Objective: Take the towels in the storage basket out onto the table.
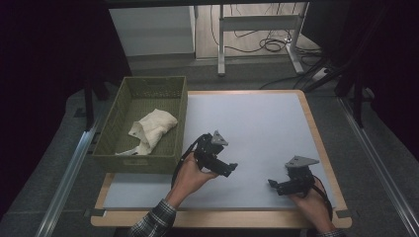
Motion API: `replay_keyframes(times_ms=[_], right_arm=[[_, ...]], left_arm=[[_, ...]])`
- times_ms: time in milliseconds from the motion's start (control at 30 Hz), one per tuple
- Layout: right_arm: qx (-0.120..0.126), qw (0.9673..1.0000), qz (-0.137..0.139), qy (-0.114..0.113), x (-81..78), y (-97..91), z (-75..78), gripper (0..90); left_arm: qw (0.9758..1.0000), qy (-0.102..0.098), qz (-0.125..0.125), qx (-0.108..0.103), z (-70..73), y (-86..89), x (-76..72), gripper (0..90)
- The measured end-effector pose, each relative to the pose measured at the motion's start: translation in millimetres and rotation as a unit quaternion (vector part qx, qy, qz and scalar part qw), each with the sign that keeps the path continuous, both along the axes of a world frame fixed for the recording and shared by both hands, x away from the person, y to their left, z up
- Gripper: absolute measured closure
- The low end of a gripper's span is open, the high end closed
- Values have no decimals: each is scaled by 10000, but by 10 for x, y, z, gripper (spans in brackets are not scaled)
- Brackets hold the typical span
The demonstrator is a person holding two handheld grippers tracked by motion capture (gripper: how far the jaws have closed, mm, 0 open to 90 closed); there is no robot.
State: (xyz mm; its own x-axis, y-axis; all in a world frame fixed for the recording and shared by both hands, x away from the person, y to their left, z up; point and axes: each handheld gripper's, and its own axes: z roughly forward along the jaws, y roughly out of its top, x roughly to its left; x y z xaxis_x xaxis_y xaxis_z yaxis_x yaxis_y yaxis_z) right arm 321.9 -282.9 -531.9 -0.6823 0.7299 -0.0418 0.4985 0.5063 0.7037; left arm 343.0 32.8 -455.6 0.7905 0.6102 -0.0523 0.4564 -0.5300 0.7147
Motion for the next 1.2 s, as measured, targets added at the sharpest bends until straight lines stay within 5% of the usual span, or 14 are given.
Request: replay_keyframes(times_ms=[300, 633, 1200], right_arm=[[14, 10000, -6, -1, 0, 2, -1, 44], [13, 10000, 0, -11, 1, 1, -3, 44], [15, 10000, -3, -10, 1, 1, -3, 44]], left_arm=[[9999, 96, 57, 81, 164, 92, 178, 30], [9991, -34, 275, 325, 408, 333, 433, 33], [9955, 26, 794, 519, 573, 779, 830, 17]])
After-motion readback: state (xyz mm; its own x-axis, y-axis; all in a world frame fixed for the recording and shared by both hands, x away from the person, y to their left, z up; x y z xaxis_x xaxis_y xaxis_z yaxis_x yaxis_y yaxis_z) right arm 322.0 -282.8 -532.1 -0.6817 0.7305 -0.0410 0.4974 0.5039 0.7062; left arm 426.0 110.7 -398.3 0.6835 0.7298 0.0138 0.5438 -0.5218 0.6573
